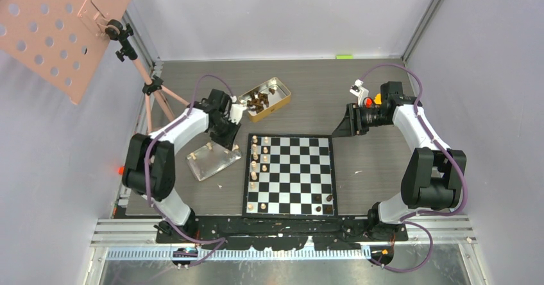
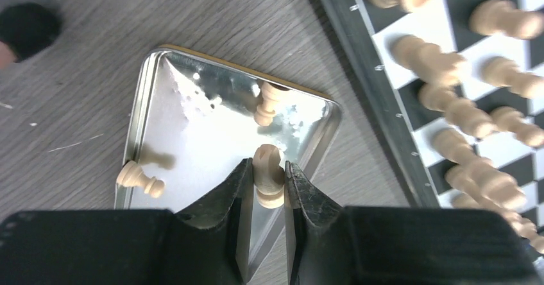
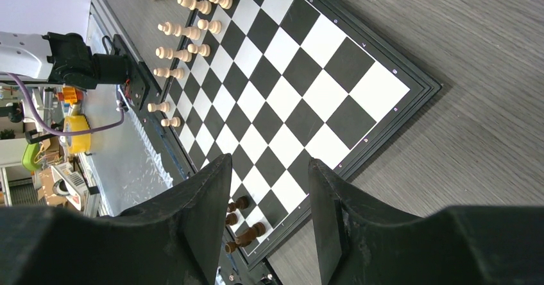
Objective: Set up the chess pieces on the board
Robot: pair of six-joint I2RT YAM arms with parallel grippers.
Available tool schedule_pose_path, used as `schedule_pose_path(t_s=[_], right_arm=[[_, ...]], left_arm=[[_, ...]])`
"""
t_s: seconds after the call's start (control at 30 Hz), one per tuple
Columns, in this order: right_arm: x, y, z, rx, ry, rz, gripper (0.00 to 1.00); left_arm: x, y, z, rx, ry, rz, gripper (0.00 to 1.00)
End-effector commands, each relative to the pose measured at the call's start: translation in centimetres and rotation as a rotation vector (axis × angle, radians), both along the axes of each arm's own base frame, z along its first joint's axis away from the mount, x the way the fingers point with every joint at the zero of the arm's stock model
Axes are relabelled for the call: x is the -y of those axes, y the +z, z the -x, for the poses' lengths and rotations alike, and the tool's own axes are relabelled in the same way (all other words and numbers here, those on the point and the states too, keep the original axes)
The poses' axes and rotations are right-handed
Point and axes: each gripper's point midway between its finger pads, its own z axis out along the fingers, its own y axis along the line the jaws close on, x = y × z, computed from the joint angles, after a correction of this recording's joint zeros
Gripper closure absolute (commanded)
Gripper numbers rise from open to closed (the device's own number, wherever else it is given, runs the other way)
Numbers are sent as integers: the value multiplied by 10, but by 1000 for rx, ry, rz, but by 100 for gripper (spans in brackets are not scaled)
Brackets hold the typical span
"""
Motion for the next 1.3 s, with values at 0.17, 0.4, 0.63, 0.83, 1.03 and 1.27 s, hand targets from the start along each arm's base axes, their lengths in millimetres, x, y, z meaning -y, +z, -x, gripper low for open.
schedule_pose_path(t_s=[0.17, 0.4, 0.63, 0.83, 1.03, 1.27], right_arm=[[-2, 12, -3, 41, 13, -23, 47], [-16, 17, -1, 74, 65, 9, 47], [-20, 13, -2, 65, 90, 44, 48], [-14, 7, 1, 81, 73, 85, 48], [-8, 6, -1, 85, 50, 97, 49], [-6, 0, -2, 72, 46, 102, 49]], left_arm=[[56, 94, 9, 243, -216, 399, 97], [115, 155, 43, 383, -528, 709, 99], [186, 146, 93, 302, -868, 880, 98], [228, 102, 116, 296, -1052, 918, 98], [249, 71, 122, 338, -1115, 951, 94], [265, 52, 129, 323, -1137, 959, 94]])
